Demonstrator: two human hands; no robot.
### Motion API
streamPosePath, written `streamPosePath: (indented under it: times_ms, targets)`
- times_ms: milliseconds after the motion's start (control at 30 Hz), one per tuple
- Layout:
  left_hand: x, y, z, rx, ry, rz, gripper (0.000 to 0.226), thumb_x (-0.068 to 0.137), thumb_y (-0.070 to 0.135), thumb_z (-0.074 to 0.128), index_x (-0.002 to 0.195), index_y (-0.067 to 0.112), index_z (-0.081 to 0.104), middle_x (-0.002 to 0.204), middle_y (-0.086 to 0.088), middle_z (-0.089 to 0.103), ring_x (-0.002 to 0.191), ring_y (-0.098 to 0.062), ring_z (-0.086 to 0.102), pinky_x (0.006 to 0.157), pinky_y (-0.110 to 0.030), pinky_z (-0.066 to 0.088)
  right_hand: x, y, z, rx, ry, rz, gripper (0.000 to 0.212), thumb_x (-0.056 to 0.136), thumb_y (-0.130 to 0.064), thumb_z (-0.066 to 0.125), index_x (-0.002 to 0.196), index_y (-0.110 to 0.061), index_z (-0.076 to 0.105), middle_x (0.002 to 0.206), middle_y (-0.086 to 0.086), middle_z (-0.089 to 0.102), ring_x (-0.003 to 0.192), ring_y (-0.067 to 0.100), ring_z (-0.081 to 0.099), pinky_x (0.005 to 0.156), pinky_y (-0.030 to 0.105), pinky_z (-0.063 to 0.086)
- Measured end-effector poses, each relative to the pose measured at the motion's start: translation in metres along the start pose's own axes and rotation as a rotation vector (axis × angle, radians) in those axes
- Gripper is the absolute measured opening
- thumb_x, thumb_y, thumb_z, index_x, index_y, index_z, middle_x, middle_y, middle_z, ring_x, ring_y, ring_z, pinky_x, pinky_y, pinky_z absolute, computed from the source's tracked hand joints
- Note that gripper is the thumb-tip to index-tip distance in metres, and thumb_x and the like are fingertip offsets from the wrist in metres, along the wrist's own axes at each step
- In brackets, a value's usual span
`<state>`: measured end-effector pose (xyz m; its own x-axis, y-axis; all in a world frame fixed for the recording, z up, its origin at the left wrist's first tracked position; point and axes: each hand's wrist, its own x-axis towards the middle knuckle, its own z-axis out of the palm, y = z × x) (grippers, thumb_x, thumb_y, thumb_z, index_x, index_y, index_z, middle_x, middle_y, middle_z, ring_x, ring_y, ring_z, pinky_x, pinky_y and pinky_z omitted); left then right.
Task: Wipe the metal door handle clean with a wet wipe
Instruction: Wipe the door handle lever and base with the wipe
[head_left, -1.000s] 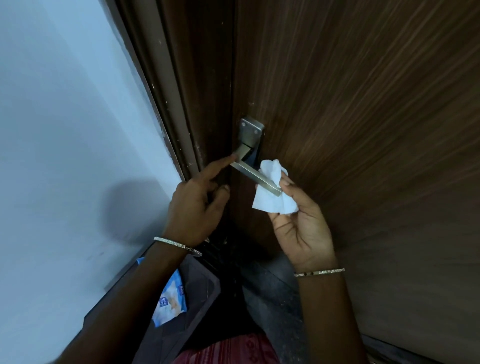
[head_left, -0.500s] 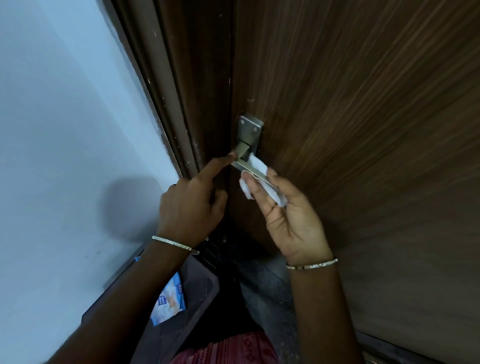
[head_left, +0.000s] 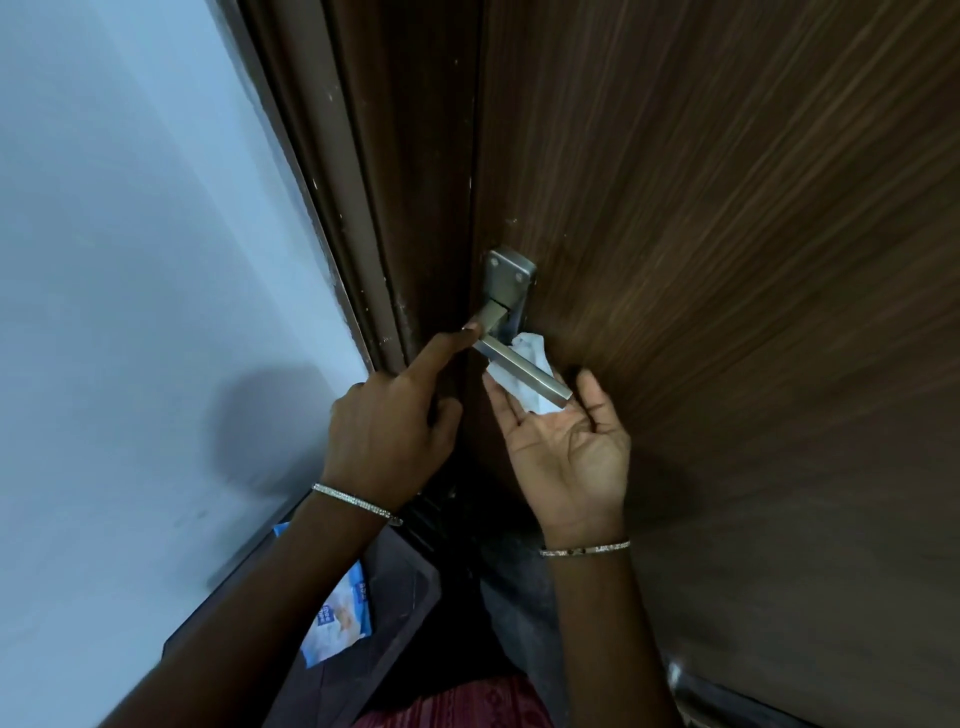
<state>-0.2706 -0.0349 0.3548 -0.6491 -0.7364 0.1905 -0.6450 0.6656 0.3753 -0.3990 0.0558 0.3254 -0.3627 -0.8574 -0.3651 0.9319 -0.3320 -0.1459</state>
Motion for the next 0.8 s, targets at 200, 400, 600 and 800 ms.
streamPosePath:
  times_ms: [200, 400, 600, 800]
  targets:
    - [0.0, -0.001, 0.001, 0.062, 0.022, 0.021, 0.059, 0.081, 0.02, 0.061, 0.138, 0.033, 0.052, 0.052, -0.001, 0.055, 0.047, -0.03, 0.06, 0.049, -0.013, 0.011, -0.002, -0.014, 0.015, -0.195, -0.03, 0.073, 0.068, 0.094, -0.045, 0.049, 0.141, 0.004, 0.051, 0.144, 0.024, 0.055, 0.139, 0.033, 0.05, 0.121, 0.043, 0.031]
    - [0.002, 0.0, 0.004, 0.092, 0.062, 0.029, 0.059, 0.084, 0.024, 0.058, 0.141, 0.034, 0.048, 0.056, -0.004, 0.06, 0.049, -0.03, 0.06, 0.05, -0.021, 0.028, -0.004, -0.022, 0.029, -0.512, 0.005, -0.06, 0.066, 0.088, -0.046, 0.048, 0.131, 0.003, 0.062, 0.132, 0.02, 0.066, 0.13, 0.03, 0.058, 0.118, 0.043, 0.035]
    - [0.001, -0.001, 0.01, 0.062, 0.13, 0.058, 0.061, 0.084, 0.029, 0.048, 0.144, 0.04, 0.041, 0.059, -0.005, 0.064, 0.053, -0.032, 0.062, 0.05, -0.025, 0.034, -0.006, -0.009, 0.039, -1.228, 0.067, -0.514, 0.04, 0.086, -0.037, 0.052, 0.114, -0.023, 0.077, 0.115, -0.009, 0.076, 0.113, 0.001, 0.067, 0.103, 0.029, 0.048]
    - [-0.008, 0.023, 0.027, -0.73, 0.266, -0.408, 0.019, 0.093, 0.022, 0.058, 0.107, 0.028, 0.069, 0.064, 0.003, 0.066, 0.049, -0.013, 0.059, 0.047, -0.022, 0.042, -0.004, 0.003, 0.029, -1.686, 0.065, -0.985, 0.037, 0.09, 0.004, 0.064, 0.125, -0.008, 0.069, 0.124, 0.005, 0.072, 0.116, 0.006, 0.066, 0.097, 0.014, 0.053]
